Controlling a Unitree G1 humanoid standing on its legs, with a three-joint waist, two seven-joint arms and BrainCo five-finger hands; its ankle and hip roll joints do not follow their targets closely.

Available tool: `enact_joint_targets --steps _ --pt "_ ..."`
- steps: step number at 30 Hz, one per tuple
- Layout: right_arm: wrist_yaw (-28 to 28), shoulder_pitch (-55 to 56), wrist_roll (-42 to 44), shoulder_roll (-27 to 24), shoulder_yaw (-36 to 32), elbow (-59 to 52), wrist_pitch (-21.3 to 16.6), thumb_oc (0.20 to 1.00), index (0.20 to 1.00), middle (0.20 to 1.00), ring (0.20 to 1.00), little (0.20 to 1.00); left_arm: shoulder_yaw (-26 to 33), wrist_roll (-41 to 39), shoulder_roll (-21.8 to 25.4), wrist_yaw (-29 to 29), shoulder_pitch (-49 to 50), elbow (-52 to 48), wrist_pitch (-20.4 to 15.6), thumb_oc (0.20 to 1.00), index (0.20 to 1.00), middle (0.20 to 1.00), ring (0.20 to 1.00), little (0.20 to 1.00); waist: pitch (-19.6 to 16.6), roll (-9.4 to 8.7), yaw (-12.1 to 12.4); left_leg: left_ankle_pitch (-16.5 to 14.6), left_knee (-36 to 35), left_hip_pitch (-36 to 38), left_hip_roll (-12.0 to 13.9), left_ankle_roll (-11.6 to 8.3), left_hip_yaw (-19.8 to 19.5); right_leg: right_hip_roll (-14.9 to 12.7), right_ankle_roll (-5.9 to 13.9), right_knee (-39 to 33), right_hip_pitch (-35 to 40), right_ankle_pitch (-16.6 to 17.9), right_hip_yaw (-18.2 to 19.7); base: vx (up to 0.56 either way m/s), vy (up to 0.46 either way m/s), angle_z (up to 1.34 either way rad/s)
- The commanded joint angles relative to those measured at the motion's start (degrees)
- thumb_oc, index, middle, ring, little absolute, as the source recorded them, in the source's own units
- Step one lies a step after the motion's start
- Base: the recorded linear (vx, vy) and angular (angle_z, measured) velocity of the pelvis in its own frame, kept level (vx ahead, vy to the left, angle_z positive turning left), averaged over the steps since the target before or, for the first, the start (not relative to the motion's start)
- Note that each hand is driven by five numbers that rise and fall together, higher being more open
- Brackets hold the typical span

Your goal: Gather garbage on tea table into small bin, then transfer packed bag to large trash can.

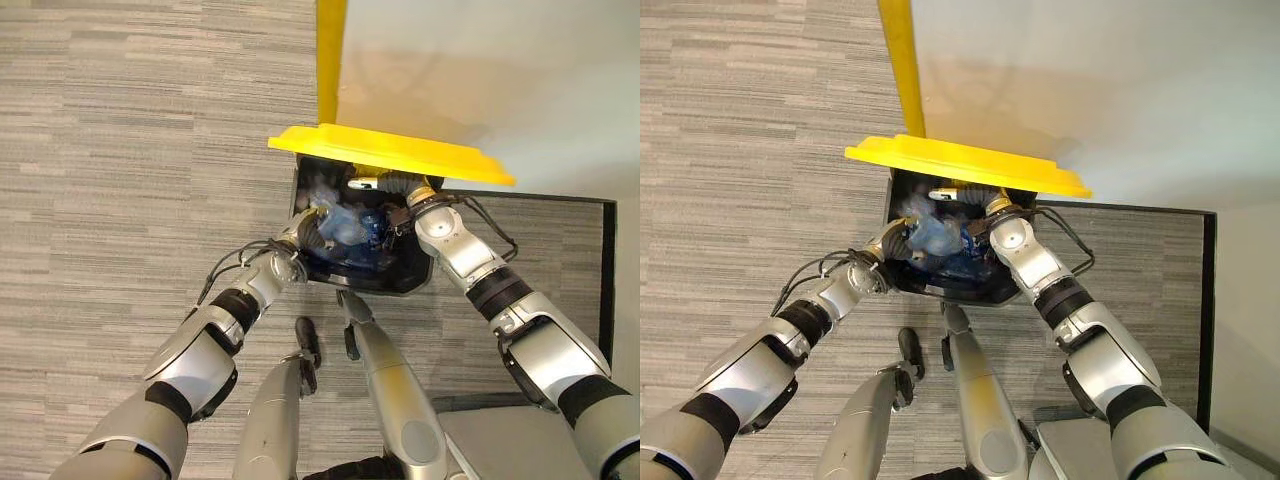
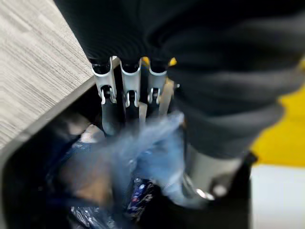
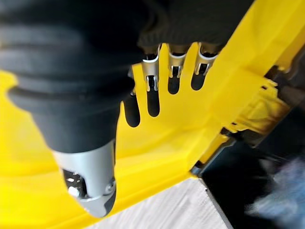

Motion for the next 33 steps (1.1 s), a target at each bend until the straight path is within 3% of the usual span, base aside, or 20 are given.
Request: enact_joint_targets --steps 1,7,14,16,17,18,19,20,21,22,25,28,33 --pt "-0.04 2.05 -0.25 -0.15 -1.25 -4.35 -4.59 1.000 1.000 1.000 1.000 1.000 2.30 2.71 0.87 1.15 6.44 -5.22 -1.19 1.000 1.000 1.000 1.000 1.000 -5.49 -0.96 2.53 -7.89 -0.22 6.78 -2.70 -0.81 1.26 -0.38 4.42 -3.46 -2.02 6.61 -3.56 0.00 0.000 0.00" --pt "1.73 7.81 -0.15 -0.39 -2.65 -7.40 -4.70 1.000 1.000 1.000 1.000 1.000 6.52 -0.78 1.70 1.26 12.18 -9.49 -1.87 1.000 1.000 1.000 1.000 1.000 -5.86 -1.87 3.27 -7.92 -0.65 8.97 -2.57 -0.79 1.15 -0.78 4.71 -4.47 0.45 7.10 -4.17 -0.02 -0.009 -0.01" --pt "5.16 24.68 -3.26 -0.40 -9.02 -13.69 -3.41 1.000 1.000 1.000 1.000 1.000 18.23 -9.73 6.95 -1.36 29.87 -21.88 -3.56 1.000 1.000 1.000 1.000 1.000 -8.98 -3.74 5.26 -8.60 -0.39 13.99 -2.85 -0.18 -0.21 -1.46 5.06 -6.32 6.51 8.52 -4.75 -0.04 -0.035 0.11" --pt "6.75 30.23 -4.48 -0.31 -11.57 -14.39 -2.84 1.000 1.000 1.000 1.000 1.000 24.77 -13.27 8.68 -2.49 37.13 -24.29 -3.84 1.000 1.000 1.000 1.000 1.000 -10.06 -4.49 6.82 -8.18 -0.61 15.53 -3.21 0.01 0.27 -2.06 6.76 -7.68 8.61 9.78 -7.32 -0.08 0.009 0.06" --pt "6.75 30.34 -4.50 -0.25 -11.52 -14.45 -2.82 1.000 1.000 1.000 1.000 1.000 24.84 -13.28 8.74 -2.52 37.31 -24.42 -3.79 1.000 1.000 1.000 1.000 1.000 -10.13 -4.59 6.75 -8.07 -0.78 15.63 -3.28 0.02 0.25 -2.12 6.78 -7.71 8.65 9.79 -7.31 -0.06 0.028 -0.05" --pt "8.06 35.53 -6.65 -0.44 -13.89 -13.57 -1.57 1.000 1.000 1.000 1.000 1.000 31.43 -14.88 10.16 -3.23 44.42 -24.80 -3.44 1.000 1.000 1.000 1.000 1.000 -10.84 -4.68 7.98 -6.82 -3.18 18.17 -2.90 0.31 0.58 -2.92 9.14 -5.57 9.21 11.18 -9.68 -0.03 0.019 -0.20" --pt "8.43 37.36 -7.62 -0.50 -14.70 -13.53 -1.24 1.000 1.000 1.000 1.000 1.000 32.82 -14.96 10.32 -3.16 45.79 -24.56 -3.31 1.000 1.000 1.000 1.000 1.000 -10.60 -4.28 8.23 -6.50 -3.56 18.78 -2.40 0.47 0.50 -2.82 10.10 -3.76 9.23 12.20 -9.83 -0.16 0.034 -0.61" --pt "8.93 41.46 -8.62 -0.70 -16.30 -13.80 -1.06 1.000 1.000 1.000 1.000 1.000 35.23 -14.68 10.16 -3.08 48.93 -24.05 -3.04 1.000 1.000 1.000 1.000 1.000 -10.67 -3.77 8.52 -3.99 -5.19 18.55 -1.99 1.06 -0.12 -3.58 9.78 1.40 9.20 10.07 -9.25 -0.22 0.039 -0.52" --pt "9.13 43.75 -9.10 -0.76 -17.15 -13.57 -1.35 1.000 1.000 1.000 1.000 1.000 36.25 -14.50 9.94 -2.88 49.89 -22.86 -2.73 1.000 1.000 1.000 1.000 1.000 -10.85 -2.67 8.83 -2.89 -5.99 18.16 -1.05 1.23 -0.24 -3.12 8.14 5.42 9.68 6.99 -8.32 -0.23 0.036 -0.40" --pt "9.14 43.78 -9.10 -0.72 -17.15 -13.60 -1.34 1.000 1.000 1.000 1.000 1.000 36.26 -14.49 9.98 -2.87 49.92 -22.86 -2.73 1.000 1.000 1.000 1.000 1.000 -11.03 -2.90 8.74 -2.58 -6.18 18.00 -1.27 1.24 -0.24 -3.33 8.13 5.45 9.43 7.07 -8.25 -0.15 0.021 0.01" --pt "9.32 50.00 -10.89 -0.42 -19.71 -11.33 -1.20 1.000 1.000 1.000 1.000 1.000 37.82 -13.90 9.24 -2.82 51.76 -19.75 -1.90 1.000 1.000 1.000 1.000 1.000 -12.27 0.05 9.22 0.79 -10.37 17.72 1.89 0.55 -1.31 -2.06 4.16 17.50 11.39 -1.17 -3.86 -0.13 -0.031 0.10" --pt "9.16 53.28 -11.89 0.19 -21.12 -8.23 -0.83 1.000 1.000 1.000 1.000 1.000 38.07 -13.44 8.74 -3.40 53.36 -18.59 -1.63 1.000 1.000 1.000 1.000 1.000 -14.94 -1.63 9.22 1.87 -11.98 17.34 1.53 -0.78 -1.44 -0.96 3.18 5.73 19.77 -5.55 -2.59 0.05 -0.108 0.15" --pt "8.96 55.17 -13.30 0.52 -21.50 -4.16 -0.33 1.000 1.000 1.000 1.000 1.000 38.81 -14.59 7.02 -4.16 55.63 -16.28 -1.53 1.000 1.000 1.000 1.000 1.000 -17.08 -1.79 9.02 2.07 -14.27 19.53 2.14 -1.51 -0.01 0.47 2.88 -0.38 23.54 -4.77 -1.85 0.09 -0.069 -0.21"
